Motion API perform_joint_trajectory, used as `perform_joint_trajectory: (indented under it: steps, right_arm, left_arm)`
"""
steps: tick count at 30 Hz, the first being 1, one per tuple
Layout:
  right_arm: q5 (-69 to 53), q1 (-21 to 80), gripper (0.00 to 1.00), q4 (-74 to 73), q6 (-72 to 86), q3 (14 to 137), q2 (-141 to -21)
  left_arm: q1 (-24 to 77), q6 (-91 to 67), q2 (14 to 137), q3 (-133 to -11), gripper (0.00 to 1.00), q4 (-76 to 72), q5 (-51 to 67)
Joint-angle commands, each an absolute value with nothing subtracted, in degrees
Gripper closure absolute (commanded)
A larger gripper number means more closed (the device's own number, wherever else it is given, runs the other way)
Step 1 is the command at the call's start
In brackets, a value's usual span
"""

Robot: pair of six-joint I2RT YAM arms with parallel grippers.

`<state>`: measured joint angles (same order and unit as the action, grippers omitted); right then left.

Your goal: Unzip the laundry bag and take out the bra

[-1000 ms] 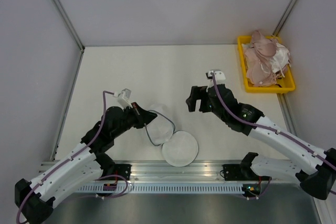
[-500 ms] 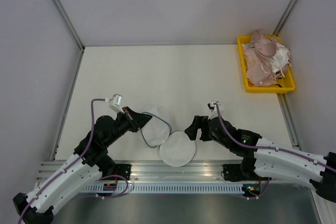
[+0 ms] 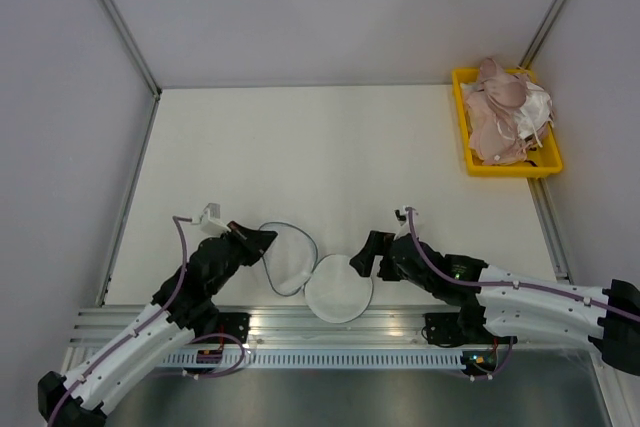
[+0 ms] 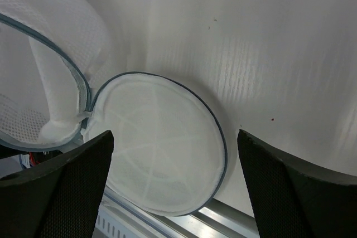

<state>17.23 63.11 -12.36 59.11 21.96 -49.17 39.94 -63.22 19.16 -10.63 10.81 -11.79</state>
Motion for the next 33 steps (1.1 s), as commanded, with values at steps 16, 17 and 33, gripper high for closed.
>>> perform_joint_trajectory:
  steps: [16,17,33]
  right_arm:
    - [18.11,68.64,0.20,-18.72,70.13,22.41,-50.62]
    - [18.19,68.99,0.21,-18.55,70.66,21.80,-50.71]
    - [21.36,70.66,0.50,-6.16,73.74,19.95,-62.83]
  left_arm:
    - [39.90,-82.88,9.31,-4.04,0.98,14.24,-27.42]
    - [39.90,-83.05,9.40,-4.04,0.98,14.15,-27.60]
    - [39.90,-84.02,10.37,-4.31,0.98,14.24,-26.19]
